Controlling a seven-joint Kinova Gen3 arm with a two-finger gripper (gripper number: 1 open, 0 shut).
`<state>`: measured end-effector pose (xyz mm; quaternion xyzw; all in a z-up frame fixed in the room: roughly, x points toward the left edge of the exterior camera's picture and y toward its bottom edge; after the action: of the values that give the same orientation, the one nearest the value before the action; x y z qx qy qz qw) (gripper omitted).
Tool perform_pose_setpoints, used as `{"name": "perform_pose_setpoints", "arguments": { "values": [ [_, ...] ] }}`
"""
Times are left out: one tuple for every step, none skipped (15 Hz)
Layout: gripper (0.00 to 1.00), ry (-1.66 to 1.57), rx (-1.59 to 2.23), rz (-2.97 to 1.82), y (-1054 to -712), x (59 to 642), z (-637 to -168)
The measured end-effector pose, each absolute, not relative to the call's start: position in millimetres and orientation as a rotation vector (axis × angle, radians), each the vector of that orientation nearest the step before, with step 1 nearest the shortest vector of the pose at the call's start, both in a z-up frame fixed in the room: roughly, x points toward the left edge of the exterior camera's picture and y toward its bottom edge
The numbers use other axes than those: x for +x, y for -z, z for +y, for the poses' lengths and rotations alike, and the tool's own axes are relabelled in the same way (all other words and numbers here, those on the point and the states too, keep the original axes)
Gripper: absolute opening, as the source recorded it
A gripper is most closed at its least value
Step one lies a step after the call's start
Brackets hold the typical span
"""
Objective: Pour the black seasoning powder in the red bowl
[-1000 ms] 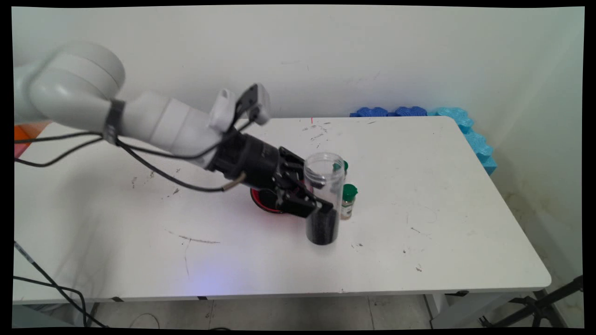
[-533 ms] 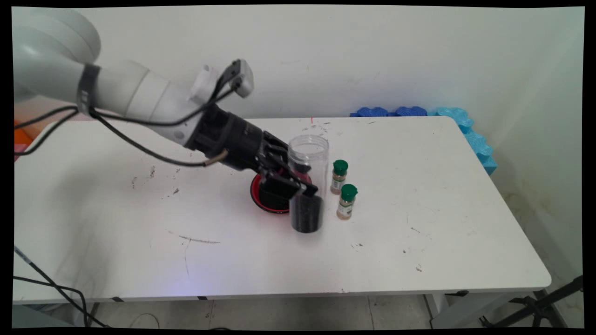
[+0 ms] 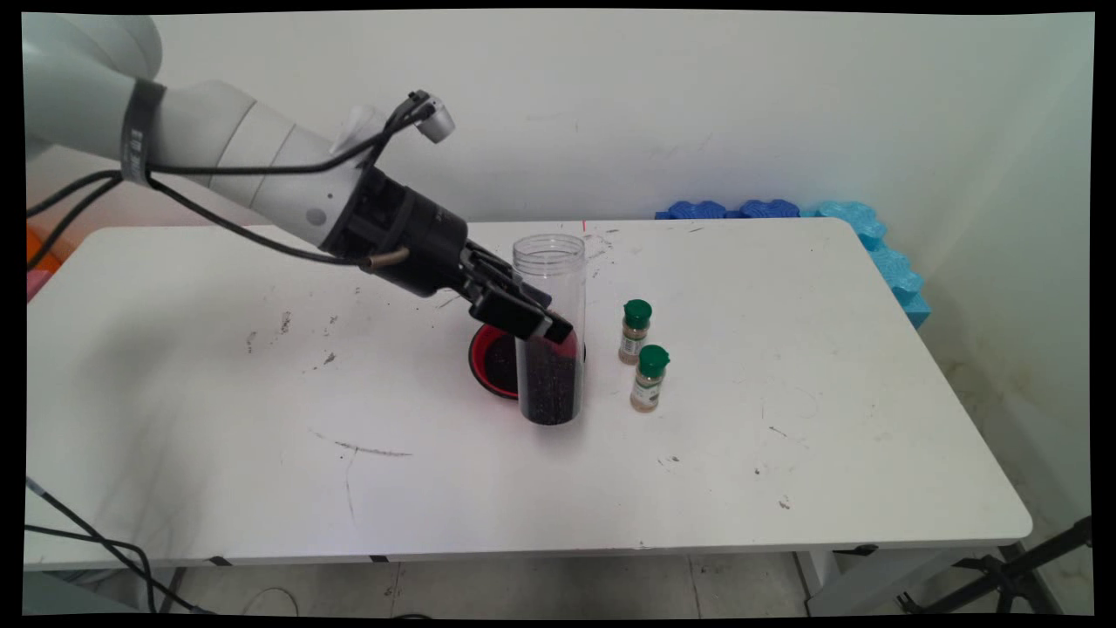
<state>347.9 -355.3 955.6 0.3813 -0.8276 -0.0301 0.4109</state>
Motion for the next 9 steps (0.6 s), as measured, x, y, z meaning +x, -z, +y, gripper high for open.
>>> {"name": "perform_pose_setpoints", "arguments": {
  "values": [
    [0.00, 0.087, 0.982, -2.074, -955.9, 349.0, -356.1],
    [0.00, 0.106, 1.018, -2.056, -956.2, 350.7, -357.7],
    [0.00, 0.131, 1.062, -2.032, -956.3, 352.8, -359.3],
    [0.00, 0.153, 1.098, -2.010, -956.1, 354.4, -360.9],
    [0.00, 0.173, 1.139, -1.984, -955.7, 356.6, -362.9],
    [0.00, 0.190, 1.180, -1.959, -954.7, 359.0, -364.9],
    [0.00, 0.204, 1.210, -1.939, -953.6, 360.9, -366.2],
    [0.00, 0.217, 1.238, -1.921, -952.4, 362.8, -367.4],
    [0.00, 0.231, 1.265, -1.904, -950.9, 364.7, -368.4]
  ]
}}
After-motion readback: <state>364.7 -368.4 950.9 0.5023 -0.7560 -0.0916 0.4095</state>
